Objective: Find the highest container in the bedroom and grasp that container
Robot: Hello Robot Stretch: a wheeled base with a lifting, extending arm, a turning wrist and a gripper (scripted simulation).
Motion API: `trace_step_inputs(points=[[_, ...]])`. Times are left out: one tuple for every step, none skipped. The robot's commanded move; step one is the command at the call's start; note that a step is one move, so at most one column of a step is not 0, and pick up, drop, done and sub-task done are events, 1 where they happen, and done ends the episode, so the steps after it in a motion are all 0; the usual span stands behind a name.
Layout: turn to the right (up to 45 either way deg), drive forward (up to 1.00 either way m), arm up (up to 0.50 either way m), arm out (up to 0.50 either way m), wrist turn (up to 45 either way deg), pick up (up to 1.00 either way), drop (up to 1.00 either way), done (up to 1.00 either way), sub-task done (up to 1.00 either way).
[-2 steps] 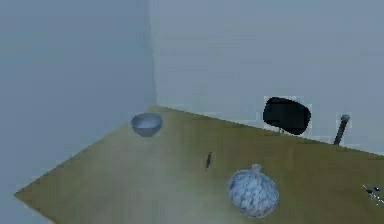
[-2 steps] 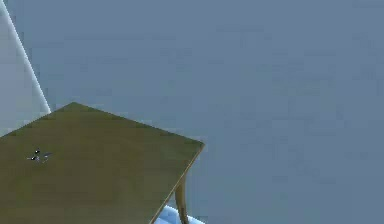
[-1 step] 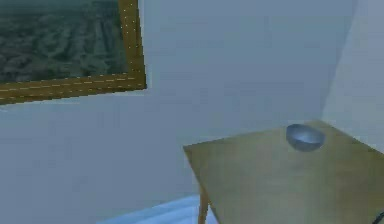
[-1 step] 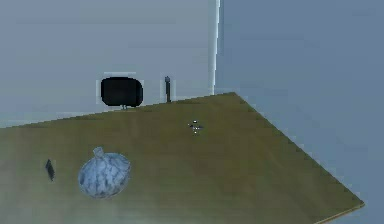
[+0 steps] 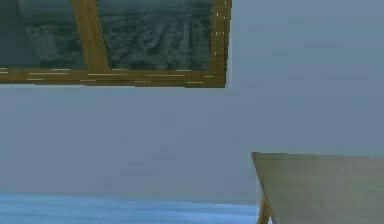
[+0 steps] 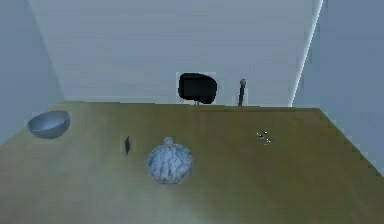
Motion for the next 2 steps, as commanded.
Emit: trace_step_inputs(points=[[0.0, 0.0, 0.5, 0.0, 0.0, 0.0, 0.0, 0.0, 0.0], [0.0, 0.0, 0.38, 0.0, 0.0, 0.0, 0.0, 0.0, 0.0]])
